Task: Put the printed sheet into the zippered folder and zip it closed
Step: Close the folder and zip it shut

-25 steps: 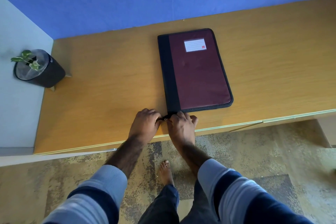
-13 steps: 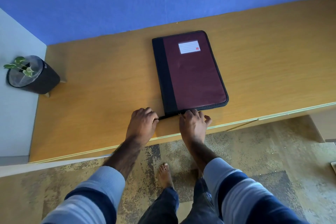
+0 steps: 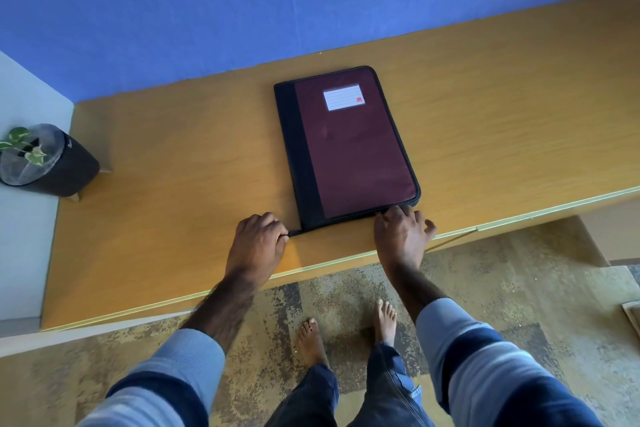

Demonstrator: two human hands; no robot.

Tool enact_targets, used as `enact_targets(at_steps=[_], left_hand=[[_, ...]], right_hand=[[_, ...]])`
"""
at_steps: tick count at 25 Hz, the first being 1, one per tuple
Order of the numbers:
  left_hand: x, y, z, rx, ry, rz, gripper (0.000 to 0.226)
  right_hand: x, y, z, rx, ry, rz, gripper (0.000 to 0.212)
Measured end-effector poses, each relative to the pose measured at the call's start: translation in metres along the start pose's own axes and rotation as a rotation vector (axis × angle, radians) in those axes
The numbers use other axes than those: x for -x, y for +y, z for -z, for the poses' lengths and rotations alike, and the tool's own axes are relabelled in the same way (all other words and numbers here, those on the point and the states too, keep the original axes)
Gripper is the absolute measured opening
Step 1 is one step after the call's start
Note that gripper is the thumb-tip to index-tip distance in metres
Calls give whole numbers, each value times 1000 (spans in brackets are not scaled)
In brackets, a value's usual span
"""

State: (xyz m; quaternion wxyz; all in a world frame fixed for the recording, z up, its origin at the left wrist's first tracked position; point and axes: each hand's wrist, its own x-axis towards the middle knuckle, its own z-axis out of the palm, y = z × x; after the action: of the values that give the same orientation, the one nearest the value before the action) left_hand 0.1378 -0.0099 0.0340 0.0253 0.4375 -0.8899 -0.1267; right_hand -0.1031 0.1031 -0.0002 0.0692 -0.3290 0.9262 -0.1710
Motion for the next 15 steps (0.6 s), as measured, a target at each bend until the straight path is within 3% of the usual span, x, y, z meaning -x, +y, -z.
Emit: enact_targets(at_steps=[6, 10, 15], left_hand=[[-3, -2, -2, -24, 0, -17, 2], [-2, 0, -2, -46, -3, 2, 8], [-20, 64, -9, -105, 43, 106, 82]], right_hand=[[-35, 42, 18, 24, 40, -88, 20], [-65, 73, 25, 37, 13, 132, 13], [-90, 91, 32, -3, -56, 396, 12]])
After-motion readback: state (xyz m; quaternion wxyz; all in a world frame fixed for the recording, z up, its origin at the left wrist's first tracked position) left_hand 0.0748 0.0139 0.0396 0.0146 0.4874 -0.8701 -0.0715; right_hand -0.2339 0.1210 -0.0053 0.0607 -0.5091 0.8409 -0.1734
